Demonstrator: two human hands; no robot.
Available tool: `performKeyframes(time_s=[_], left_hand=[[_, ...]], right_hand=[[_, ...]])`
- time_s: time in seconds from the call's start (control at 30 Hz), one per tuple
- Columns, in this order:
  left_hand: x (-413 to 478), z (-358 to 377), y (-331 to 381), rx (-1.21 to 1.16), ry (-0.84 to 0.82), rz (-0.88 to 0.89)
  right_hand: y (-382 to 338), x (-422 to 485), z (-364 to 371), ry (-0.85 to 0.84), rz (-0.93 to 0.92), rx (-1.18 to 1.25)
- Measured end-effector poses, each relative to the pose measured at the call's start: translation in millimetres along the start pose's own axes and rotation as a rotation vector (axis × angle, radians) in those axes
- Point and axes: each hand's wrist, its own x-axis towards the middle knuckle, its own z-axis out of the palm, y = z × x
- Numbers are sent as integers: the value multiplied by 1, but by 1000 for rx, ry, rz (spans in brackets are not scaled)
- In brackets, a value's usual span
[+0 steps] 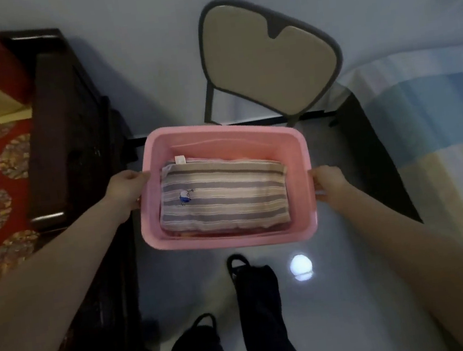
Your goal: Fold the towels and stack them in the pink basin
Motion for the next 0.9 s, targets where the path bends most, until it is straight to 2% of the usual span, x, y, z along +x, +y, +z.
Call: performKeyframes(time_s=[0.1,0.3,0.53,0.73,0.83,0.9], left_hand=[[60,20,-9,2,90,-30],[143,50,-26,14,166,-76],[191,57,-29,57,207,-57],[195,57,-30,76,198,-73],[189,58,-21,192,233,-91],[179,58,-7,282,281,-36]], right_hand=[[-20,66,30,-60,3,-35],[-35,158,76,-107,-13,-103],[-44,207,107,-101,-2,-96],[-41,215,107,-121,-3,-105],[-44,220,107,-88,-44,-243],[-51,215,108,-65,-218,-445]])
